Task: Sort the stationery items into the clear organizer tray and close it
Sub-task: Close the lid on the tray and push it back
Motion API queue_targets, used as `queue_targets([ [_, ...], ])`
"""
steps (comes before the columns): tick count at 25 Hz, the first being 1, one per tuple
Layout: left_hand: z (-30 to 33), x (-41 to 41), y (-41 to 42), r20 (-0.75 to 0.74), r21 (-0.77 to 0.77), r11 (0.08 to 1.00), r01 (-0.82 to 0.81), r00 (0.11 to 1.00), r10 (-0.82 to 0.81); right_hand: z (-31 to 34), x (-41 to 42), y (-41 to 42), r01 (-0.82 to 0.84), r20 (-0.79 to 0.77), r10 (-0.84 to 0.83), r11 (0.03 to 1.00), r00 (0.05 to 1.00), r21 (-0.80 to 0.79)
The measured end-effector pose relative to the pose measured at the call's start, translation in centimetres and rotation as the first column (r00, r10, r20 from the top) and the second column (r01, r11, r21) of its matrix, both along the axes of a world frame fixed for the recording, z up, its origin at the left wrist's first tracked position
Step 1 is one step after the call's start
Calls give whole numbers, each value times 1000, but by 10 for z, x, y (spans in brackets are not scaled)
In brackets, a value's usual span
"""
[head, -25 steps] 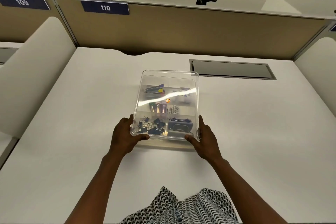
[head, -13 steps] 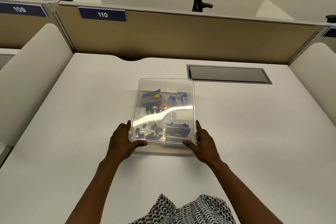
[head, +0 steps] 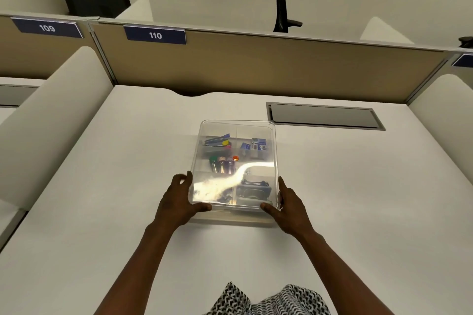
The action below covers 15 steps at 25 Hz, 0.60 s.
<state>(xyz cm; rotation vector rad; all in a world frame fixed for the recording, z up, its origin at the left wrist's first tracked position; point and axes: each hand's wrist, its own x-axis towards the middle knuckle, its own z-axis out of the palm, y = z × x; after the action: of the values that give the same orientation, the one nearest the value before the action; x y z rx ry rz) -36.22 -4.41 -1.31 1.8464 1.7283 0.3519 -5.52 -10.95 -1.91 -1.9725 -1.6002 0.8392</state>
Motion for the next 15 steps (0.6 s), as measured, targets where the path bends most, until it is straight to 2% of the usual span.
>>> queue_targets([
  [2,2,2,3,-27,37,998,56,998,-55,0,-1,0,1,6,-1,1000,1000,3],
  [4,5,3,8,-62,4,994,111,992,-111,1,0,0,2,22,-2,1000,1000,0],
  [8,10,1,18,-89,-32,995,95,991,-98,3,1,0,-6,41,6,1000,999,-3],
  [12,6,5,29,-9,190,982,-18,1000,20,6,-1,0,-12,47,12,1000,999,-3],
  [15,2,24,36,-77,251,967,-40,995,61,9,-2,-1,-11,62,10,1000,998,6],
])
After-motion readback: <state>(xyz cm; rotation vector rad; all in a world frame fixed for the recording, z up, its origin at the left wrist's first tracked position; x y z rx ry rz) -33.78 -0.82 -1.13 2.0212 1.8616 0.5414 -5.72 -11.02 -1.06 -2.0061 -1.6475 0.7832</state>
